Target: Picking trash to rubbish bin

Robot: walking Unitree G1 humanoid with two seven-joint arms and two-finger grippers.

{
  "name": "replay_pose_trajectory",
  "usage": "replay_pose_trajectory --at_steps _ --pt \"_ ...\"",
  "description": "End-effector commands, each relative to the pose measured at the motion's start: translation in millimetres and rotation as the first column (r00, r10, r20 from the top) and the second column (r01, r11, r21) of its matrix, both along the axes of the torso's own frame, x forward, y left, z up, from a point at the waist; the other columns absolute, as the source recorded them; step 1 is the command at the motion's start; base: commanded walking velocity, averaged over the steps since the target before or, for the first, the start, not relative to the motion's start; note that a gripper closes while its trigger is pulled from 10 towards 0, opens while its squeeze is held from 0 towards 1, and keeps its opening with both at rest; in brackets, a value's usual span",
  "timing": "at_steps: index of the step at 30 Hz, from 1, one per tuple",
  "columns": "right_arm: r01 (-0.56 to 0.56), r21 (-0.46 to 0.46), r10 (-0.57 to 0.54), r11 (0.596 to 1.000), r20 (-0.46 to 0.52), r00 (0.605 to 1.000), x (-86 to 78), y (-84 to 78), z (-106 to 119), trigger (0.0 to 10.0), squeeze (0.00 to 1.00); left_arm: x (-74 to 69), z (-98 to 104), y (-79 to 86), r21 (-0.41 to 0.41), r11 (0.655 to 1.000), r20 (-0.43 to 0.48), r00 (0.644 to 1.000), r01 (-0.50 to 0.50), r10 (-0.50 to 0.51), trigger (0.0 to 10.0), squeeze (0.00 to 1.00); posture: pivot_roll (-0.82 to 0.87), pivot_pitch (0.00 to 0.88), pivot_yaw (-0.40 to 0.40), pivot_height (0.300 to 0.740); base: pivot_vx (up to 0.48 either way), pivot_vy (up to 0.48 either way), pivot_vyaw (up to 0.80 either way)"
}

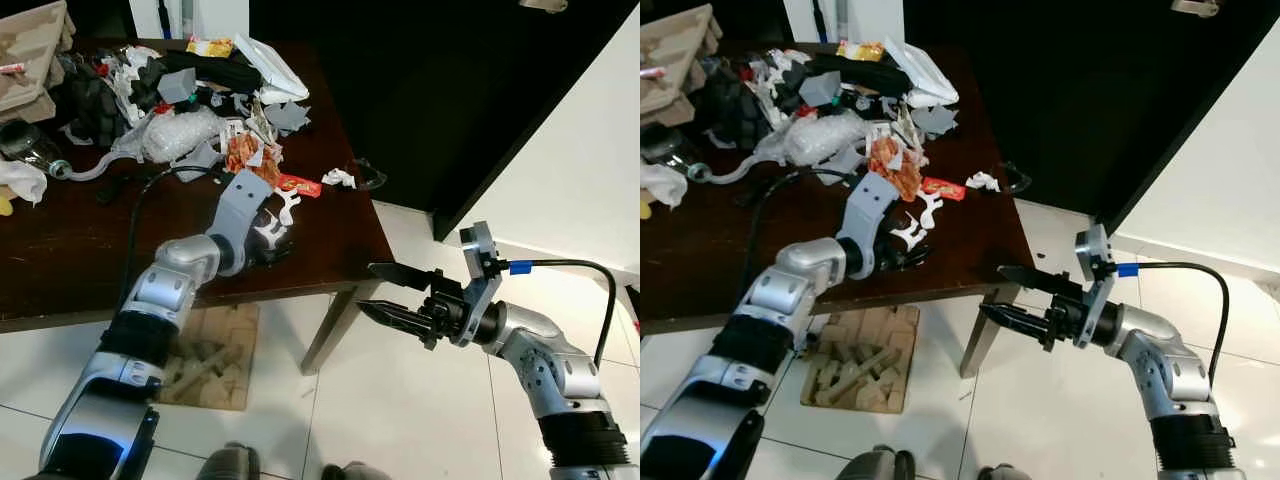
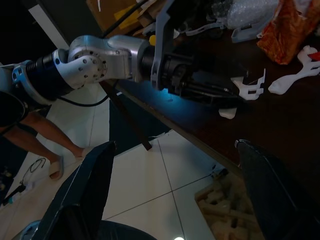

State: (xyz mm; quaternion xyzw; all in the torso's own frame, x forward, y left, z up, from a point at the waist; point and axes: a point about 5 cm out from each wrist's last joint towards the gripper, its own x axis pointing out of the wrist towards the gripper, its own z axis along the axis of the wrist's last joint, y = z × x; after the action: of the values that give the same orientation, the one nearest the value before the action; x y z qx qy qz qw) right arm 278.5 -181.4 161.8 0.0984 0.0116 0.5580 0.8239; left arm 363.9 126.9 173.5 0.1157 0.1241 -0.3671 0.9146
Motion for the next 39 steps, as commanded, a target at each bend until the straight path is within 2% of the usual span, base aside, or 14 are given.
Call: replay_pose_trajectory --at_steps 1,13,18,23,24,25,26,29,39 --pt "0.013 0.0 -0.013 1.0 -0.01 1.0 -4.2 -5.2 -0.6 10.0 0.0 1.3 -1.9 -3.4 0.016 0.999 -0.004 1.0 0.028 -0.028 10.0 0.0 0.03 0.222 -0.087 0.74 0.0 0.0 0.0" --pt "0.0 0.008 0.0 1.0 -0.033 0.999 -19.5 -3.0 0.4 10.0 0.0 10.5 2.6 7.1 0.084 0.996 0.016 1.0 0.024 -0.025 10.0 0.0 0.0 0.288 -0.081 0.74 0.0 0.0 0.0" --pt "0.0 0.011 0.001 1.0 -0.041 0.999 -28.6 -5.1 4.5 10.0 0.0 11.8 5.6 6.1 0.074 0.996 0.031 0.999 0.042 -0.044 10.0 0.0 -0.02 0.331 -0.083 0.74 0.0 0.0 0.0" --pt "0.004 -0.003 -0.004 1.0 -0.048 0.999 -34.8 -4.7 6.4 10.0 0.0 10.9 2.2 4.8 0.084 0.994 0.002 0.997 0.073 -0.074 10.0 0.0 -0.05 0.361 -0.081 0.74 0.0 0.0 0.0" --pt "0.008 -0.004 -0.008 1.0 -0.046 0.999 -35.6 -5.0 7.4 10.0 0.0 9.7 1.1 3.5 0.082 0.992 -0.015 0.996 0.091 -0.09 4.8 0.0 -0.05 0.362 -0.077 0.74 0.0 0.0 0.0" --pt "0.008 -0.004 -0.008 1.0 -0.046 0.999 -35.6 -5.0 7.4 10.0 0.0 9.7 1.1 3.5 0.082 0.992 -0.015 0.996 0.091 -0.09 4.8 0.0 -0.05 0.362 -0.077 0.74 0.0 0.0 0.0" --pt "0.016 -0.006 -0.016 1.0 -0.044 0.999 -36.4 -5.9 8.3 10.0 0.0 7.0 -1.2 1.5 0.084 0.989 -0.042 0.992 0.12 -0.117 0.0 0.0 -0.05 0.36 -0.073 0.74 0.0 0.0 0.0" --pt "0.035 -0.01 -0.036 0.999 -0.038 0.999 -37.1 -8.2 9.6 10.0 0.0 2.2 -9.0 -0.7 0.105 0.982 -0.107 0.984 0.156 -0.145 0.0 0.0 -0.05 0.355 -0.066 0.74 0.0 0.0 0.0" --pt "0.057 -0.001 -0.057 0.998 -0.026 0.998 -34.1 -6.9 12.1 10.0 0.0 0.4 -14.5 -0.8 0.107 0.981 -0.138 0.98 0.161 -0.146 0.0 0.0 -0.04 0.337 -0.056 0.74 0.0 0.0 0.0"
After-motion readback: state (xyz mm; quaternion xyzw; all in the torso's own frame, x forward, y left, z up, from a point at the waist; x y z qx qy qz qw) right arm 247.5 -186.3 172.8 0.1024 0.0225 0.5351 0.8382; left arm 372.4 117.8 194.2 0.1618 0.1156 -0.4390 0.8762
